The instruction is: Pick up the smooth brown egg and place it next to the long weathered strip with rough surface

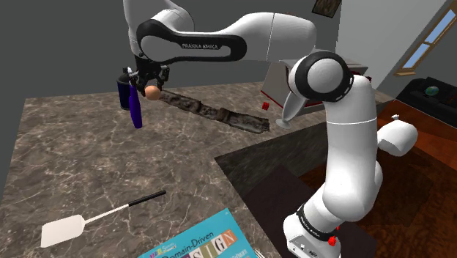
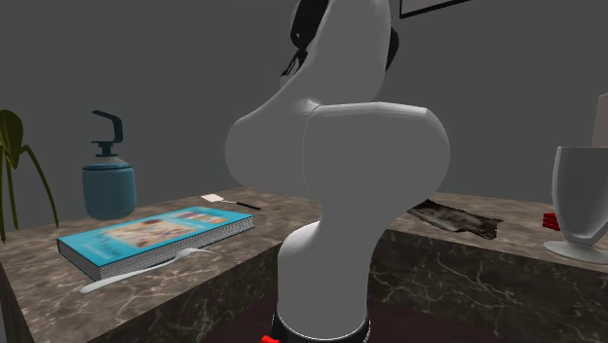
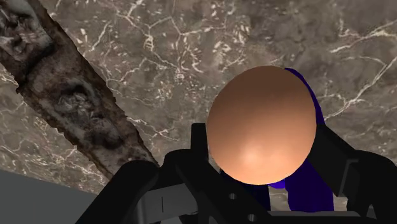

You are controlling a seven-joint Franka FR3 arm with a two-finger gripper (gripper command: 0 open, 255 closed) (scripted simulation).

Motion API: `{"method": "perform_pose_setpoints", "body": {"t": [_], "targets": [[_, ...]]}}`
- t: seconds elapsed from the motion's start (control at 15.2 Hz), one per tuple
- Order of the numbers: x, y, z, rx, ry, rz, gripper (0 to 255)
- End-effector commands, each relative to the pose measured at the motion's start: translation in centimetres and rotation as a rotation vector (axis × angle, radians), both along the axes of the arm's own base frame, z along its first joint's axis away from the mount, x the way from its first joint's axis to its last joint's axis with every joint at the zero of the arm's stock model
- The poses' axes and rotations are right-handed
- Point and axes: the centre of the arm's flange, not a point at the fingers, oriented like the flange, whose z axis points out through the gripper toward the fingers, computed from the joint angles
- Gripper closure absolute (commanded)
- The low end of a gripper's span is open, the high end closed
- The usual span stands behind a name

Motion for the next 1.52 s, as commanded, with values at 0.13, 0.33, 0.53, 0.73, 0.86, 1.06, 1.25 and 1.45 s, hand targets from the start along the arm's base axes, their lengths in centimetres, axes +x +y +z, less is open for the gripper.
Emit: {"method": "perform_pose_setpoints", "body": {"t": [0.13,0.33,0.53,0.73,0.86,1.06,1.25,1.45], "targets": [[2.7,-0.4,-1.2,-0.002,0.0,-0.001,255],[2.7,-0.4,-2.8,-0.002,0.0,-0.001,255],[2.7,-0.4,-4.3,-0.002,0.0,-0.001,255],[2.7,-0.4,-5.9,-0.002,0.0,-0.001,255],[2.7,-0.4,-7.0,-0.002,0.0,-0.001,255],[2.7,-0.4,-8.6,-0.002,0.0,-0.001,255],[2.7,-0.4,-10.2,-0.002,0.0,-0.001,255],[2.7,-0.4,-11.7,-0.002,0.0,-0.001,255]]}}
